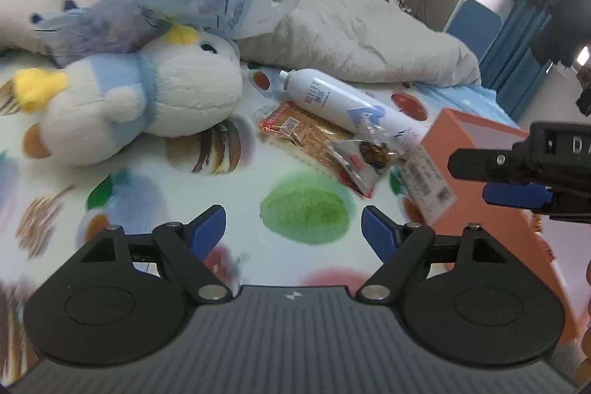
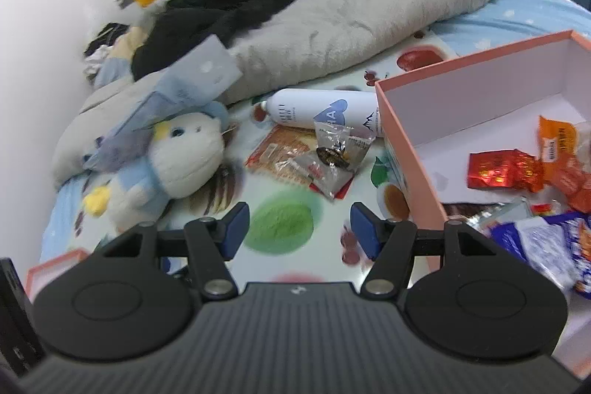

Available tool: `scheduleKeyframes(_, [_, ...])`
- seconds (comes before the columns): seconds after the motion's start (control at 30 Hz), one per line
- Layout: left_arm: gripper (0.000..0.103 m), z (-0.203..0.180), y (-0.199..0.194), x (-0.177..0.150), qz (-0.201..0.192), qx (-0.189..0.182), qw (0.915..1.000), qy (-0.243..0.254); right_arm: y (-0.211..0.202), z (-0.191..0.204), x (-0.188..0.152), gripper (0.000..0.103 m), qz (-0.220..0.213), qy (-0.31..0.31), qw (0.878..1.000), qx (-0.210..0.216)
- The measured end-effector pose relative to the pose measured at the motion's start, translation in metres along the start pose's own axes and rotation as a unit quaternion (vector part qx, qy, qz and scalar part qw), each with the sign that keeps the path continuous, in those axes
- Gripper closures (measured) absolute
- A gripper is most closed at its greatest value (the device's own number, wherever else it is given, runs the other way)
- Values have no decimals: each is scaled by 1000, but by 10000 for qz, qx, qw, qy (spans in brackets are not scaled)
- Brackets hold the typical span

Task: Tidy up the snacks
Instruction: 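Withdraw both grippers from the box back toward the snack pile, then grasp spicy-strip bag with left gripper while right grasps clear snack bag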

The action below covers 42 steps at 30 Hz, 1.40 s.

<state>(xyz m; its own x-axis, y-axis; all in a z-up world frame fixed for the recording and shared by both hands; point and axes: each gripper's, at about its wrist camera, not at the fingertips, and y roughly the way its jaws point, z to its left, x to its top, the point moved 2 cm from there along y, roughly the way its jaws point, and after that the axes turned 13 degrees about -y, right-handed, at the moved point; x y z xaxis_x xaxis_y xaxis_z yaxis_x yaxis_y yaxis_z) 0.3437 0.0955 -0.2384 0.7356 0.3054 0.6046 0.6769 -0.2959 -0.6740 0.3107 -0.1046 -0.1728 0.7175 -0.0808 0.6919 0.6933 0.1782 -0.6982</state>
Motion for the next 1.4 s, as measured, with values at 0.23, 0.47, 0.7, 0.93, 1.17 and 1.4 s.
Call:
scheduleKeyframes(0.23, [20, 1, 70, 23, 35, -170, 9995, 277, 64, -7, 12, 40, 207, 469, 9978, -413])
scheduleKeyframes(0.47, [20, -5, 114, 43, -102, -237, 9984, 511, 110, -18, 19, 40, 278, 841, 9936, -695])
scheduleKeyframes(0.7, [20, -8, 142, 53, -294, -232, 9972, 640, 135, -27, 24, 40, 439, 1368, 9855, -905])
scheduleKeyframes(0.93, [20, -16, 156, 48, -421, 92, 9939, 1017, 152, -31, 36, 40, 560, 1696, 9779, -1088])
scheduleKeyframes(1.17, [20, -17, 167, 48, -403, 162, 9957, 822, 168, -48, 35, 41, 738, 2178, 9684, -967])
scheduleKeyframes(1.4, [24, -16, 171, 52, -474, 35, 9983, 326, 173, -57, 34, 55, 829, 2084, 9722, -677])
